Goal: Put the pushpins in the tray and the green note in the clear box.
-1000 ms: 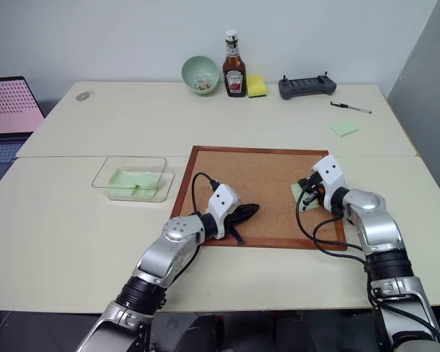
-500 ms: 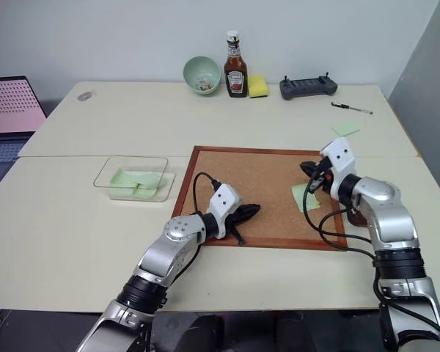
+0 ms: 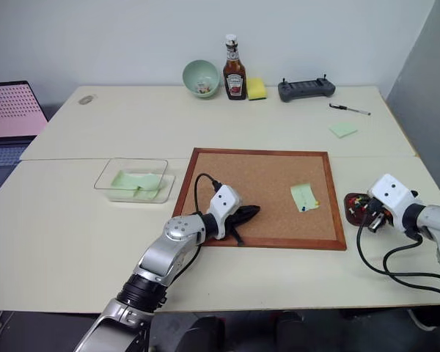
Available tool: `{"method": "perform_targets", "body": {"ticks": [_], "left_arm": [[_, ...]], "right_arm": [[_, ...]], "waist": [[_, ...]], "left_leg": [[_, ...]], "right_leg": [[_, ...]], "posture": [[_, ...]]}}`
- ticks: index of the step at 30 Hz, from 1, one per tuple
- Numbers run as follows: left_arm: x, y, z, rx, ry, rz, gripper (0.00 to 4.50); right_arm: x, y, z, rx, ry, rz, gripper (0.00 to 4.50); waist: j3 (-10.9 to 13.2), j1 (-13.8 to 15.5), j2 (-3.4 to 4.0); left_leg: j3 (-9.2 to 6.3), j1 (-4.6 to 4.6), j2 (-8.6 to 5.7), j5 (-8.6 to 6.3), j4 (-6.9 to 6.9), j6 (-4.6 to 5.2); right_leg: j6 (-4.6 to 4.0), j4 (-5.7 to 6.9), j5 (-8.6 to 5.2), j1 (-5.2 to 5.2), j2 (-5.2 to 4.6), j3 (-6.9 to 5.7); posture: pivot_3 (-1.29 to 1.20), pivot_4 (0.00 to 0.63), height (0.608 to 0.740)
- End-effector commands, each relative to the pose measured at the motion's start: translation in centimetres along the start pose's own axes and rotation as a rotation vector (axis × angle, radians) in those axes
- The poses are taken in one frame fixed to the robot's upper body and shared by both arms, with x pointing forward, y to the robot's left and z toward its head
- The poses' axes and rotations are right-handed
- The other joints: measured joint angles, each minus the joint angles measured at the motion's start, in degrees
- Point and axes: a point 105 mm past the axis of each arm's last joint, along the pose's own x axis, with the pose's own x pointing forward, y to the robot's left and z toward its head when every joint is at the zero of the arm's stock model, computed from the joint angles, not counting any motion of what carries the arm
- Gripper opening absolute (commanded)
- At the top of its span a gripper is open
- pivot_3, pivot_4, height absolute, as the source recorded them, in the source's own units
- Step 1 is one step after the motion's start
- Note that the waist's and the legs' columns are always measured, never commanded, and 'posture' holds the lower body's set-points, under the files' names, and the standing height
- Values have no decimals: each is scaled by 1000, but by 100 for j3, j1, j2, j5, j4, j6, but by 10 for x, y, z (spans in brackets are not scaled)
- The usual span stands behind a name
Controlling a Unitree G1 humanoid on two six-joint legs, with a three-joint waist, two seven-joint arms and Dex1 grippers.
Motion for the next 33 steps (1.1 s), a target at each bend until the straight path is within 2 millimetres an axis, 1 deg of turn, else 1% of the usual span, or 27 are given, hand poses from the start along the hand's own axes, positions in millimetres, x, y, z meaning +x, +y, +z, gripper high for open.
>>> {"method": "perform_targets", "body": {"ticks": [1, 4, 6, 7, 8, 9, 10, 14, 16, 18, 21, 24, 26, 29, 33], "left_arm": [[3, -11, -18, -21, 61, -38, 0], [3, -11, -19, -20, 63, -38, 0], [2, -11, -19, -20, 63, -35, 0], [2, -10, -19, -20, 63, -34, 0], [2, -10, -19, -19, 63, -34, 0], [2, -10, -19, -19, 63, -33, 0], [2, -10, -19, -18, 63, -33, 0], [1, -10, -19, -18, 63, -33, 0], [1, -10, -19, -18, 62, -34, 0], [2, -10, -19, -18, 62, -35, 0], [3, -10, -18, -18, 62, -37, 0], [2, -10, -19, -18, 61, -40, 0], [3, -10, -19, -18, 61, -42, 0], [4, -10, -17, -17, 58, -46, 0], [4, -10, -17, -14, 57, -52, 0]], "right_arm": [[-6, -10, -4, -42, 24, -32, 16], [-5, -10, -11, -44, 48, -28, 16], [-6, -11, -15, -44, 60, -29, 378], [-6, -12, -16, -42, 63, -30, 510], [-6, -12, -17, -41, 64, -31, 540], [-6, -13, -17, -39, 64, -33, 841], [-6, -13, -17, -38, 64, -34, 966], [-10, -17, -12, -27, 47, -47, 1796], [-13, -20, -7, -5, 29, -54, 2307], [-15, -21, -5, 10, 20, -48, 2632], [-20, -22, 1, 38, -1, -35, 2632], [-25, -19, 25, 103, -93, 5, 2632], [-26, -14, 36, 129, -136, 40, 2632], [-26, 2, 51, 145, -173, 136, 2632], [-31, 16, 60, 125, -161, 230, 2632]], "waist": [[0, 6, 0], [0, 12, 0], [0, 12, 0], [0, 12, 1], [0, 12, 0], [0, 12, 0], [0, 12, 0], [0, 12, 0], [0, 12, 0], [0, 12, 0], [0, 13, 1], [-1, 14, 1], [0, 15, 1], [-1, 15, 1], [0, 16, 1]], "left_leg": [[0, -2, -2, 0, 0, 0], [-2, -3, -2, 0, -1, 0], [-1, -3, -2, 0, -1, 0], [-1, -3, -2, 0, -1, 0], [-1, -3, -2, 0, -1, 0], [-1, -3, -2, 0, -1, 0], [-1, -3, -2, 0, -1, 0], [-1, -3, -2, 0, -1, 0], [-1, -3, -2, 0, -1, 0], [-1, -3, -2, 0, -1, 0], [-1, -3, -2, 0, -1, 0], [-2, -3, -2, 0, -1, 0], [-2, -3, -2, 0, -1, 0], [-4, -3, -2, 0, -1, 0], [-5, -4, -2, 0, -1, 0]], "right_leg": [[0, -4, 0, 0, -1, 0], [-1, -5, 0, 0, -1, 0], [-1, -5, 0, 0, -1, 0], [-1, -6, 1, 0, -1, 0], [-1, -6, 0, 0, -1, 0], [-1, -6, 0, 0, -1, 0], [-1, -6, 0, 0, -1, 0], [-1, -6, 0, 0, -1, 0], [-1, -6, 0, 0, -1, 0], [-1, -6, 0, 0, -1, 0], [-1, -6, 0, 0, -1, 0], [-1, -6, 0, 1, -1, 0], [-1, -6, 0, 2, -1, 0], [-1, -7, 0, 4, -1, -2], [0, -9, 0, 4, -1, -3]], "posture": [[0, 150, 740], [0, 150, 740], [0, 150, 740], [0, 150, 740], [0, 150, 740], [0, 150, 740], [0, 150, 740], [0, 150, 740], [0, 150, 740], [0, 150, 740], [0, 150, 740], [0, 150, 740], [0, 150, 740], [0, 150, 740], [0, 150, 740]]}}
